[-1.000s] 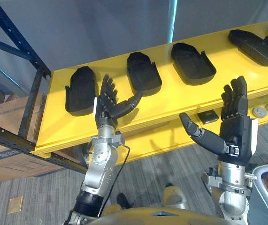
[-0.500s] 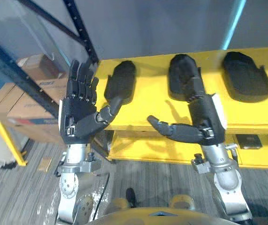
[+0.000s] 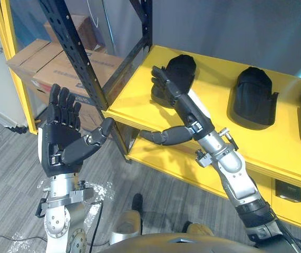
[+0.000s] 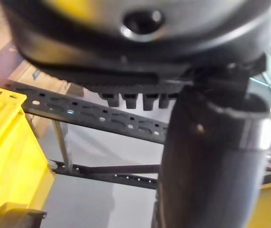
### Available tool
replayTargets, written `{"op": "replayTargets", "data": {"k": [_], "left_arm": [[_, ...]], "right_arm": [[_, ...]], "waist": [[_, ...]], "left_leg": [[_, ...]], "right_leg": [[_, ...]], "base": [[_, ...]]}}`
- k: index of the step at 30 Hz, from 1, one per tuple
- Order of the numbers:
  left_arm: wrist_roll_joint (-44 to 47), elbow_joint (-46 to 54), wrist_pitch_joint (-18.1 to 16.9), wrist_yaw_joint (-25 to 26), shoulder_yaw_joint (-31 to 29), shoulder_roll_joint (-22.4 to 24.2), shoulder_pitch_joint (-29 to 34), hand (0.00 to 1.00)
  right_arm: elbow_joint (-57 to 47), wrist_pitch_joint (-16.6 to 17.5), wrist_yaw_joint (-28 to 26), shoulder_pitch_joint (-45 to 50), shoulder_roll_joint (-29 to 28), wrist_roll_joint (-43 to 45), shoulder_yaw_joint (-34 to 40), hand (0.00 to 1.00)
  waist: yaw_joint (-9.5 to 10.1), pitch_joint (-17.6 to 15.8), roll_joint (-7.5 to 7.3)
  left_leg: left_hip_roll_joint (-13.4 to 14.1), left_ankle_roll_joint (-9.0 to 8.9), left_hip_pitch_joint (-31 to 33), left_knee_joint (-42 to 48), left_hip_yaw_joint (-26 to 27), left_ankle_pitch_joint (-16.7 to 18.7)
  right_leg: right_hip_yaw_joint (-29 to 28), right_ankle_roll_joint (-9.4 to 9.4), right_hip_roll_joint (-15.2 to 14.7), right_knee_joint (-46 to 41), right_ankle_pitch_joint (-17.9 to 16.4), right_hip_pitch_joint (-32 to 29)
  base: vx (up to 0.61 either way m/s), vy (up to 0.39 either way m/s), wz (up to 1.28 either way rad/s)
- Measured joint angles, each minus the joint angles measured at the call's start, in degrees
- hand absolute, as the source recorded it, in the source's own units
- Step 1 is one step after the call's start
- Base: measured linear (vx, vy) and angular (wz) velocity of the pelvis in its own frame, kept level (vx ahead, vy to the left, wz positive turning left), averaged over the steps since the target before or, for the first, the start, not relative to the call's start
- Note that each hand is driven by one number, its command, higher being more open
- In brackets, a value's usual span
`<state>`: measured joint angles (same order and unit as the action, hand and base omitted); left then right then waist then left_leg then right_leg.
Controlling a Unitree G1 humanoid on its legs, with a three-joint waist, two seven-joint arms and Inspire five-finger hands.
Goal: Walk over and take three plastic housings, then place them on the shelf
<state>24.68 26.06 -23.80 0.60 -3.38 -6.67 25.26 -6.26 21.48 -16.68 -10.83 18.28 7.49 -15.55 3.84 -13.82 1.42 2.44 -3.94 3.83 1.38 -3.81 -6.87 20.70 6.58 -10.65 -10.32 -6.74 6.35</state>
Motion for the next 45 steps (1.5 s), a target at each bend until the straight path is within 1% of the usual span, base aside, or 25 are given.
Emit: {"op": "replayTargets", "data": {"k": [3,5,6,8,11,14,16,17,19,23,28,31,33,36,38,45], "left_arm": [[-0.01,-0.05,-0.34,-0.33,-0.21,0.03,-0.17,1.00],[-0.02,-0.05,-1.00,-0.77,-0.84,0.11,-0.31,1.00],[0.06,-0.05,-1.11,-0.99,-1.54,0.13,-0.44,1.00],[0.23,-0.05,-1.13,-1.13,-2.39,0.13,-0.72,1.00],[0.21,-0.08,-1.13,-1.19,-2.60,0.13,-1.37,1.00],[0.18,-0.90,-1.22,-1.19,-2.71,0.13,-3.33,1.00],[0.17,-1.32,-1.22,-1.15,-2.78,0.13,-4.33,1.00],[0.16,-1.46,-1.22,-1.14,-2.79,0.13,-4.74,1.00],[0.13,-1.63,-1.23,-0.92,-2.82,0.13,-5.12,1.00],[0.06,-1.81,-1.27,0.27,-3.49,0.13,-5.72,1.00],[0.06,-2.08,-1.27,0.78,-3.77,0.13,-6.67,1.00],[0.06,-2.69,-1.39,1.25,-3.96,0.13,-7.94,1.00],[0.07,-3.57,-1.42,1.47,-4.10,0.14,-9.04,1.00],[0.07,-3.66,-1.42,1.47,-4.29,0.15,-9.07,1.00],[0.10,-3.67,-1.42,1.47,-4.32,0.24,-9.07,1.00],[0.08,-3.66,-1.42,1.51,-4.34,1.69,-9.03,1.00]], "right_arm": [[-0.01,-2.28,-0.49,-0.79,0.01,0.24,-0.23,1.00],[0.04,-3.51,-0.77,-0.92,0.01,0.23,-0.26,1.00],[0.43,-3.74,-1.30,-1.27,0.00,0.23,-0.34,1.00],[1.23,-3.89,-2.01,-2.00,0.00,0.23,-0.45,1.00],[1.79,-6.01,-3.05,-3.62,0.00,0.20,-0.57,1.00],[3.07,-7.64,-3.09,-4.64,0.00,0.09,-0.90,1.00],[4.92,-8.52,-3.02,-6.14,0.03,-0.44,-0.92,1.00],[6.28,-8.70,-2.73,-6.77,0.07,-0.45,-0.89,1.00],[7.78,-8.74,-2.09,-7.35,0.18,-0.49,-0.87,1.00],[8.70,-8.41,0.06,-9.48,0.53,-0.63,-0.66,1.00],[9.05,-7.95,3.65,-11.90,0.54,-5.54,0.43,1.00],[11.04,-6.22,6.20,-13.75,0.48,-7.28,0.62,1.00],[11.85,-5.31,7.67,-14.76,0.42,-7.41,1.03,1.00],[12.46,-4.00,10.06,-14.97,-0.26,-9.53,2.30,1.00],[12.85,-3.62,11.02,-14.97,-0.29,-9.56,2.67,1.00],[13.36,-3.64,11.21,-15.45,-0.51,-11.72,3.72,1.00]], "waist": [[0.17,-0.90,0.01],[0.60,-1.96,-0.32],[0.72,-2.57,-0.62],[0.82,-3.09,-1.05],[0.84,-4.08,-1.42],[1.24,-5.18,-1.47],[1.33,-6.75,-1.44],[1.50,-7.40,-1.49],[1.78,-7.80,-1.46],[2.13,-10.32,-1.61],[2.35,-11.00,-1.53],[2.48,-11.25,-1.54],[2.54,-12.34,-1.49],[2.71,-13.20,-1.43],[2.86,-13.32,-1.44],[3.04,-13.33,-1.42]], "left_leg": [[0.30,-0.02,1.35,0.26,-0.70,-0.17],[0.58,-0.17,1.84,0.37,-0.93,-0.38],[0.65,-0.43,1.90,0.36,-1.05,-0.59],[0.70,-0.22,2.30,0.42,-1.12,-1.02],[0.69,-0.23,2.87,0.60,-1.19,-1.06],[0.79,-0.24,3.64,0.97,-1.19,-1.04],[0.96,-0.41,3.77,1.55,-1.17,-0.81],[1.07,-0.54,3.99,1.61,-1.16,-0.73],[1.25,-0.55,5.10,2.19,-1.20,-0.73],[1.44,-0.58,5.83,2.70,-1.27,-0.76],[1.52,-0.62,6.94,3.43,-1.36,-0.58],[1.52,-0.62,7.51,3.55,-1.44,-0.62],[1.53,-0.63,7.50,3.78,-1.57,-0.64],[1.52,-0.62,7.52,3.84,-1.65,-0.66],[1.50,-0.60,7.53,3.83,-1.68,-0.67],[1.46,-0.63,7.54,3.83,-1.80,-0.70]], "right_leg": [[0.23,-0.03,0.48,0.11,-0.05,-1.01],[0.23,-0.09,0.81,-0.02,0.01,-1.46],[0.29,-0.15,0.87,-0.39,-0.01,-1.55],[0.32,-0.26,0.90,-0.70,-0.06,-2.00],[0.33,0.00,0.91,-0.85,0.21,-2.51],[0.21,-0.21,0.91,-1.63,0.08,-3.50],[0.06,-0.29,1.03,-1.90,0.03,-3.53],[-0.03,-0.80,1.07,-2.32,-0.30,-3.93],[-0.09,-0.89,1.20,-2.75,-0.36,-5.00],[-0.22,-0.81,1.30,-3.52,-0.32,-5.89],[-0.18,-0.92,1.36,-3.83,-0.40,-6.73],[-0.20,-1.10,1.32,-4.33,-0.51,-7.42],[-0.13,-1.31,1.30,-4.67,-0.64,-7.40],[-0.08,-1.55,1.29,-4.79,-0.80,-7.39],[-0.05,-1.56,1.27,-4.81,-0.82,-7.40],[0.04,-1.57,1.23,-4.91,-0.86,-7.41]], "base": [[-0.07,-0.019,0.10],[-0.02,-0.030,0.05],[0.00,0.000,0.00],[0.00,-0.033,0.03],[0.00,-0.009,0.01],[0.00,0.000,0.00],[-0.04,-0.019,-0.04],[-0.05,-0.020,-0.04],[-0.02,-0.011,0.00],[0.00,0.000,0.00],[0.00,0.000,0.00],[0.00,0.000,0.00],[0.00,0.000,0.00],[0.00,0.000,0.00],[0.00,0.000,0.00],[0.00,0.000,0.00]]}}
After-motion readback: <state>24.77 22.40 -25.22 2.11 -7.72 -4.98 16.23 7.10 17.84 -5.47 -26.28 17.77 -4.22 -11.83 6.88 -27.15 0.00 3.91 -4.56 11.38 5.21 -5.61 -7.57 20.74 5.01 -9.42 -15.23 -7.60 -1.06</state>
